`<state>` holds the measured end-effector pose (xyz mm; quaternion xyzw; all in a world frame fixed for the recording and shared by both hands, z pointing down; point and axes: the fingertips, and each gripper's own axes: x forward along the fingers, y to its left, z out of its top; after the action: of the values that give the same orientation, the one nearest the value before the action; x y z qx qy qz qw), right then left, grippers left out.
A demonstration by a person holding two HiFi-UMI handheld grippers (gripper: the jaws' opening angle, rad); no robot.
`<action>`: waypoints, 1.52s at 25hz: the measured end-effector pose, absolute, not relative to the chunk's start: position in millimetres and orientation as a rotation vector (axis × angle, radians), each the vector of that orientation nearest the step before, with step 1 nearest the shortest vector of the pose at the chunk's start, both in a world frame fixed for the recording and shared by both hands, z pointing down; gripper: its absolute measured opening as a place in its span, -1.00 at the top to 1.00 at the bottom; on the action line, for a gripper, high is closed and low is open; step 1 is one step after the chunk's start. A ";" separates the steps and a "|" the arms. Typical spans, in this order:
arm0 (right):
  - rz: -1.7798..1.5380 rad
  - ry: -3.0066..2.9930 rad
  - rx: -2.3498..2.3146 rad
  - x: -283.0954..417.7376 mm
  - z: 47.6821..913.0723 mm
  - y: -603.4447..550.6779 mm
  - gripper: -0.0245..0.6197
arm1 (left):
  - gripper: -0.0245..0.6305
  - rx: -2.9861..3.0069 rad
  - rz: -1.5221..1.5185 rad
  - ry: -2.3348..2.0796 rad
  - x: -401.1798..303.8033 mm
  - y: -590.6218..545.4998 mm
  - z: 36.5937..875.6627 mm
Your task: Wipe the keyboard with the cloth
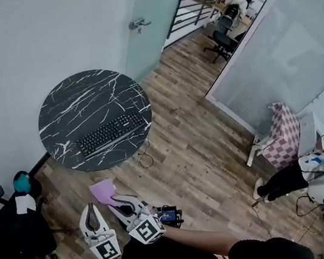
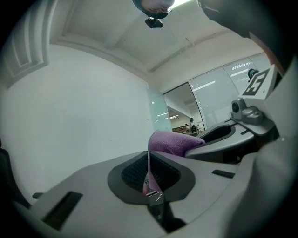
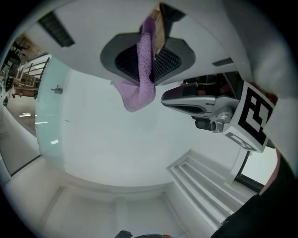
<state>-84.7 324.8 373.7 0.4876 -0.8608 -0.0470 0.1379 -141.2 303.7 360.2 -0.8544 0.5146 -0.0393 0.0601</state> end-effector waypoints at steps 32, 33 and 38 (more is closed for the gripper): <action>-0.137 -2.460 1.596 -72.6 362.0 329.8 0.69 | 0.85 -2.486 -0.099 1.596 -145.9 312.4 349.0; -0.144 -2.459 1.597 -73.0 361.3 330.6 0.69 | 0.85 -2.486 -0.108 1.592 -146.0 313.6 349.5; -0.143 -2.461 1.602 -75.5 359.3 332.2 0.69 | 0.85 -2.457 -0.154 1.534 -141.2 320.0 346.7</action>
<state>-75.5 332.2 359.3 0.5423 -0.8327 -0.0485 0.1007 -141.2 320.0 346.7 -0.8409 0.5250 -0.0526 0.1203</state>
